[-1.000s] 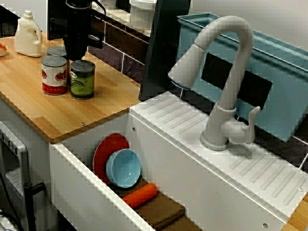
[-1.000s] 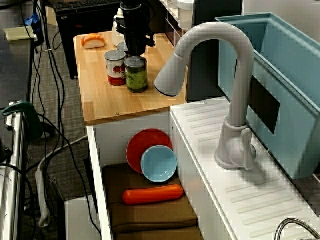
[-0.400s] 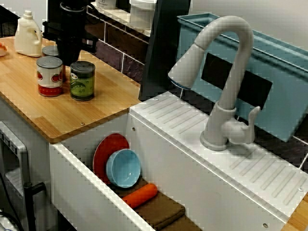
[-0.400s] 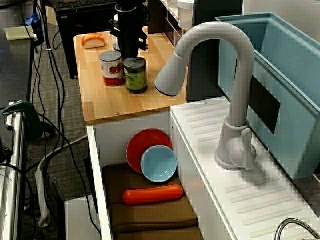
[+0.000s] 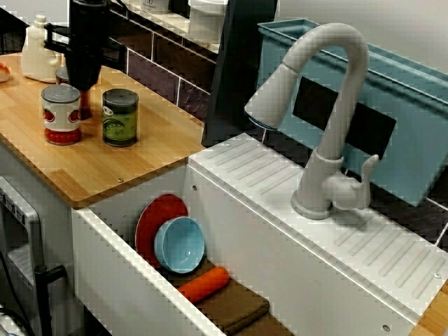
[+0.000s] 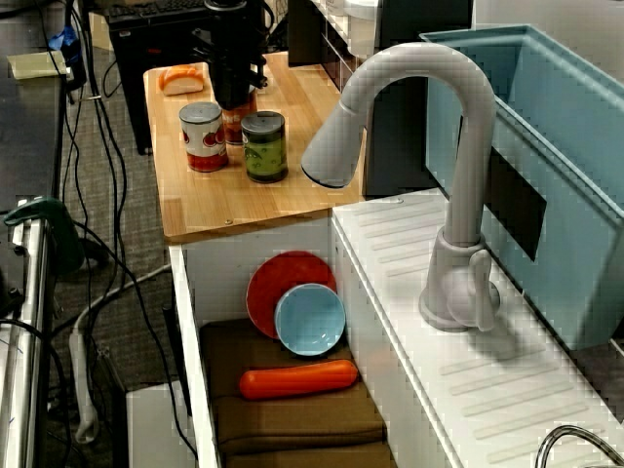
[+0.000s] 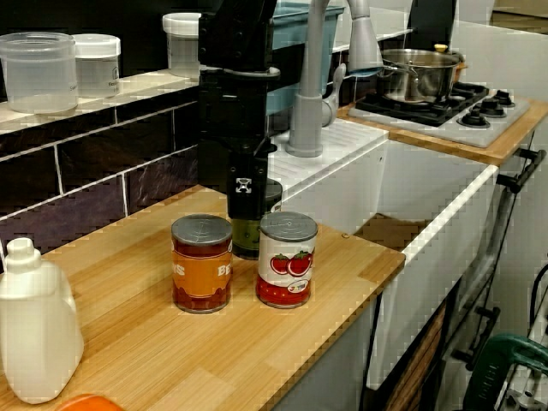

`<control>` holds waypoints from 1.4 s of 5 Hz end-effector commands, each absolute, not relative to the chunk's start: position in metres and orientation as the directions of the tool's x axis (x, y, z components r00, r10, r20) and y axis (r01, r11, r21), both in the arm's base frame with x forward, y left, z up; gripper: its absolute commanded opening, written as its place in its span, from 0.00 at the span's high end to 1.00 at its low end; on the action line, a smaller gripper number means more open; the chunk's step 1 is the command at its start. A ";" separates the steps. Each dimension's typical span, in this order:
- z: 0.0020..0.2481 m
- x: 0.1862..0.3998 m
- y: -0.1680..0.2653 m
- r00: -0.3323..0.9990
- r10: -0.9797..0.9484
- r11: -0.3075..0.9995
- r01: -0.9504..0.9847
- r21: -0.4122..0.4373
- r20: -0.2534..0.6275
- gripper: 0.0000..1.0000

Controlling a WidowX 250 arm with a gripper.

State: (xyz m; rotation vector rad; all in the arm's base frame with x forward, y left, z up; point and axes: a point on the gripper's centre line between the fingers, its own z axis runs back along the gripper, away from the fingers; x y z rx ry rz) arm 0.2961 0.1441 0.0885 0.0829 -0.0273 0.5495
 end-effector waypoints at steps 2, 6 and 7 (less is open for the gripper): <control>0.117 0.261 0.149 0.859 0.500 0.860 -0.507 0.053 0.111 1.00; 0.120 0.305 0.141 0.843 0.527 0.848 -0.531 0.003 0.110 1.00; 0.118 0.315 0.143 0.837 0.534 0.842 -0.539 0.015 0.116 1.00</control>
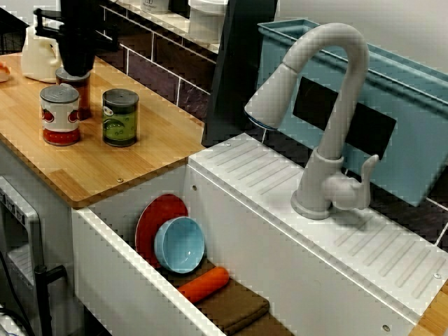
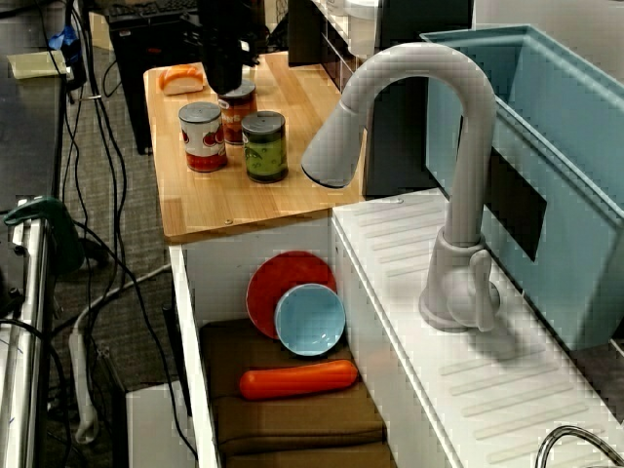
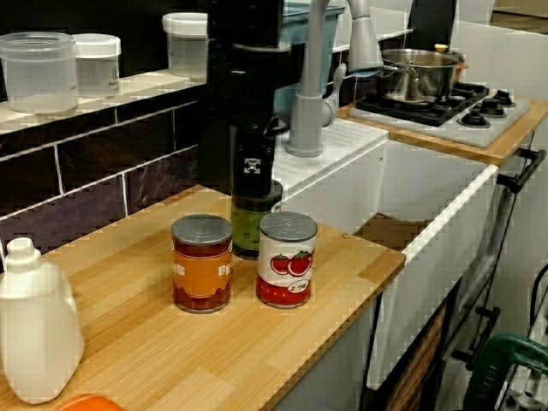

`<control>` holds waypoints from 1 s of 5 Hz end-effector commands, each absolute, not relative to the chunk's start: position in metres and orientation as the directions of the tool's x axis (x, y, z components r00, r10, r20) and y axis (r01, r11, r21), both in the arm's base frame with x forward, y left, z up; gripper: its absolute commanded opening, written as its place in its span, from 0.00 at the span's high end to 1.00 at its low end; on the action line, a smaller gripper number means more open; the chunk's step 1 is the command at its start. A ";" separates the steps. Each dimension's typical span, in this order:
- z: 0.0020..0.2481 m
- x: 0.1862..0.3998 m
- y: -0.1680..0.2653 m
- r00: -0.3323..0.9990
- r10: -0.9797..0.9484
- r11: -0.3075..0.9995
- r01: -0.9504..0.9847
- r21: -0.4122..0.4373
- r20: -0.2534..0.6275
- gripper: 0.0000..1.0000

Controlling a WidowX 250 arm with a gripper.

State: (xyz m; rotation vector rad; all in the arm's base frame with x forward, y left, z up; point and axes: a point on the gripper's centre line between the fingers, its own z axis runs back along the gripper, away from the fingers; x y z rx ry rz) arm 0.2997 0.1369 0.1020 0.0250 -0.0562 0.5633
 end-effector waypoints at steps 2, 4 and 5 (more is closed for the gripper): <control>0.107 0.322 0.147 0.835 0.538 0.837 -0.545 0.039 0.118 1.00; 0.100 0.323 0.149 0.834 0.538 0.835 -0.547 0.058 0.122 1.00; 0.097 0.324 0.150 0.831 0.543 0.831 -0.552 0.062 0.126 1.00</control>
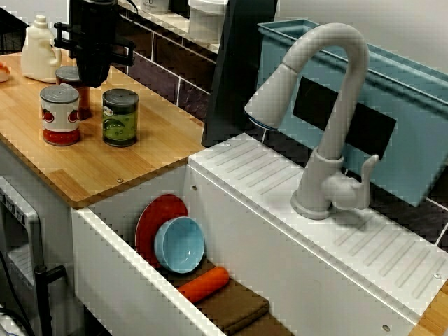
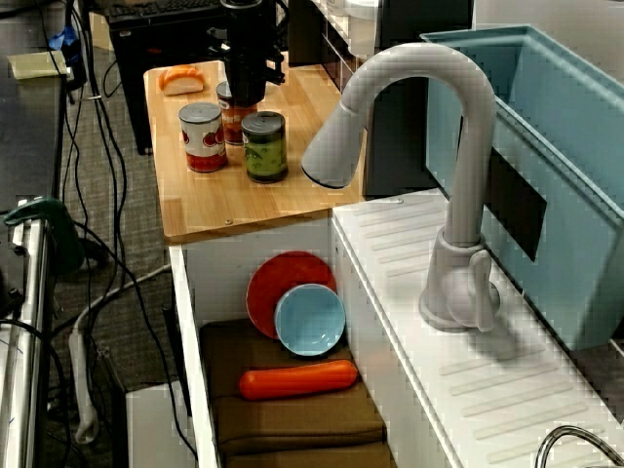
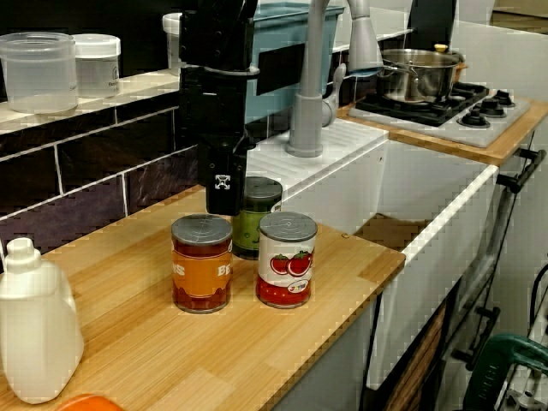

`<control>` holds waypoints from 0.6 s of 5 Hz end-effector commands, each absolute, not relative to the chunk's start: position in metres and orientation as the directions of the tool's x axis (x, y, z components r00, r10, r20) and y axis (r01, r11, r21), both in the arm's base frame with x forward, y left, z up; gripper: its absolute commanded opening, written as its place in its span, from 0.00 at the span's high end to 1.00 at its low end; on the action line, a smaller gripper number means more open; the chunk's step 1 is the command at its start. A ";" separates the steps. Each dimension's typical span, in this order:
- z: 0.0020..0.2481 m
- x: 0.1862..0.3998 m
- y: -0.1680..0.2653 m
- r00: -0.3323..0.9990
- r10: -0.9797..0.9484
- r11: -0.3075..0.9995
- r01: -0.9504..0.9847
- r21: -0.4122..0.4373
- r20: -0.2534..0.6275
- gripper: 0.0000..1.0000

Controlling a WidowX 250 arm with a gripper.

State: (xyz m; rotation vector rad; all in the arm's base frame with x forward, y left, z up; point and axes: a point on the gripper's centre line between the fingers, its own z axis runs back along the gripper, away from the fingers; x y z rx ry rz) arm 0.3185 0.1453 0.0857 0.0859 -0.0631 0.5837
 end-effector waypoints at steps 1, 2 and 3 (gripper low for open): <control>0.098 0.324 0.153 0.827 0.548 0.827 -0.558 0.065 0.126 1.00; 0.104 0.317 0.167 0.833 0.544 0.830 -0.552 0.080 0.105 1.00; 0.105 0.309 0.179 0.830 0.547 0.824 -0.557 0.107 0.111 1.00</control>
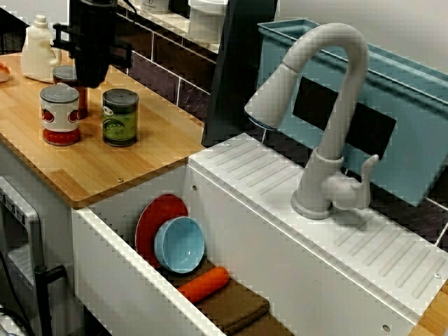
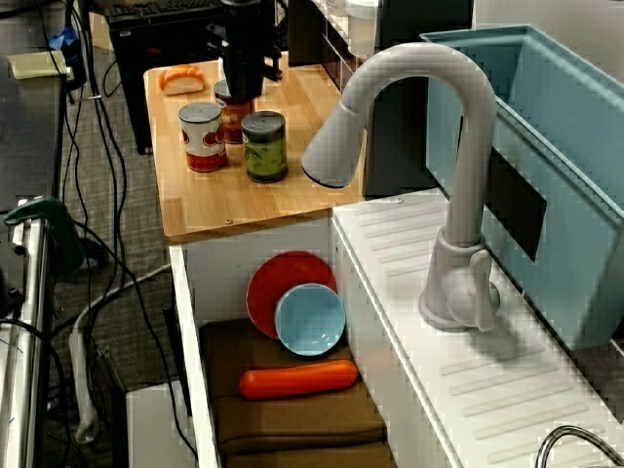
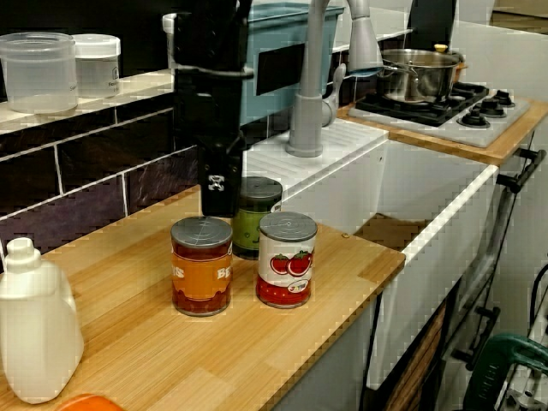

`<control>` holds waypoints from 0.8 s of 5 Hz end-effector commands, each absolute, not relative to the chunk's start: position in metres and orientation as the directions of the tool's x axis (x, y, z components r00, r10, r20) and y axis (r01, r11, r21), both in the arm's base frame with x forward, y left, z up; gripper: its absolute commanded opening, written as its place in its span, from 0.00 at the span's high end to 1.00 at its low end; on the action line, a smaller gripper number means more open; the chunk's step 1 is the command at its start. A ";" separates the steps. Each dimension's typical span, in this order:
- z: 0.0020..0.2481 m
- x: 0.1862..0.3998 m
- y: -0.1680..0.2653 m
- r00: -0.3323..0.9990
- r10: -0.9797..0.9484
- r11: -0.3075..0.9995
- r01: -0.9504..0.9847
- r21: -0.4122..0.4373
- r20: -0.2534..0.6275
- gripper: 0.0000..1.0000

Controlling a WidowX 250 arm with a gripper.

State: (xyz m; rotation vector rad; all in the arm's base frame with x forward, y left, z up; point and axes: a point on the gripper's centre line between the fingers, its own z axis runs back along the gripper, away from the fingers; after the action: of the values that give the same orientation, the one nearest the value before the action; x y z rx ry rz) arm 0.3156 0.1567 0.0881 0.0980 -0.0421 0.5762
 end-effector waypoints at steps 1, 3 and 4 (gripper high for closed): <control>0.104 0.306 0.190 0.822 0.562 0.812 -0.569 0.129 0.093 1.00; 0.111 0.302 0.200 0.807 0.583 0.799 -0.590 0.117 0.091 1.00; 0.117 0.300 0.195 0.817 0.569 0.811 -0.576 0.104 0.088 1.00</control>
State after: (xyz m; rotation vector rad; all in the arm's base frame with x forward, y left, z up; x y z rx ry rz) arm 0.2976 0.1901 0.0910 0.1131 0.0125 0.6099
